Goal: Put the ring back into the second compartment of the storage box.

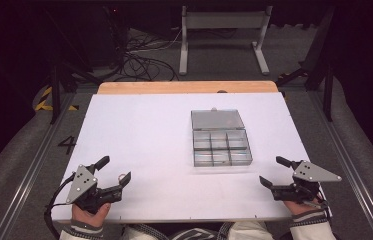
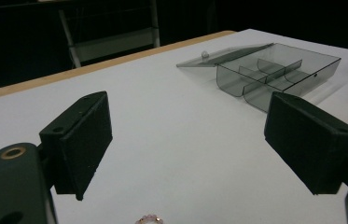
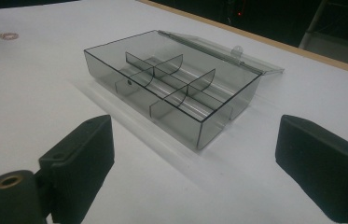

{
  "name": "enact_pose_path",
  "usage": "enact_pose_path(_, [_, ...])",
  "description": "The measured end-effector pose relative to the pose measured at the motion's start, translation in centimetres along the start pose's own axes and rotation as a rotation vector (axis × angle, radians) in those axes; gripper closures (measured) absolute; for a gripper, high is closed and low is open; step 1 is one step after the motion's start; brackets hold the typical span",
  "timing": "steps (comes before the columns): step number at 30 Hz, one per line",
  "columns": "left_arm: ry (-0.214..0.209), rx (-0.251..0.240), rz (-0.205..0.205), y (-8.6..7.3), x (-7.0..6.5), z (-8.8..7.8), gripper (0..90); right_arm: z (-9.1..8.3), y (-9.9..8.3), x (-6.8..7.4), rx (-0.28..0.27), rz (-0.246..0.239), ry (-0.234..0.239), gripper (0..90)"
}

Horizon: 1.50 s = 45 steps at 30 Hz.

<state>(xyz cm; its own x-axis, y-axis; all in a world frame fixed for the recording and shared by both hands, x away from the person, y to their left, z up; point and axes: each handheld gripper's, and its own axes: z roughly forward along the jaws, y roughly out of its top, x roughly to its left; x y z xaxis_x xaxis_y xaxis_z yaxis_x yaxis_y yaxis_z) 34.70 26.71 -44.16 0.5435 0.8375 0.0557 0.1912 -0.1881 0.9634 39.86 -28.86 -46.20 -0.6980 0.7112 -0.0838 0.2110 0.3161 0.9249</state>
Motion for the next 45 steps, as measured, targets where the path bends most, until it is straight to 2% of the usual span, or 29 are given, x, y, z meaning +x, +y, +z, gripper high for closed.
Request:
enact_pose_path(18, [0.004,-0.008,-0.004,0.1,0.0,-0.4,15.6,0.2,0.2,0.2,0.001,-0.01,0.008,12.4])
enact_pose_path(28, [0.006,0.013,-0.024,0.6,0.4,-0.6,15.7,0.2,0.3,0.2,0.016,-0.011,0.017,14.1])
enact_pose_path(34, [0.006,0.038,-0.018,1.1,0.7,-0.4,16.2,0.1,0.2,0.2,0.016,-0.004,0.013,14.0])
enact_pose_path(39, [0.014,0.041,-0.011,2.0,1.1,0.0,16.9,0.1,0.1,0.2,0.021,-0.004,0.012,14.0])
enact_pose_path(45, [-0.003,0.059,-0.019,3.1,1.6,0.9,16.8,-0.1,0.0,0.2,0.024,-0.001,0.004,13.8])
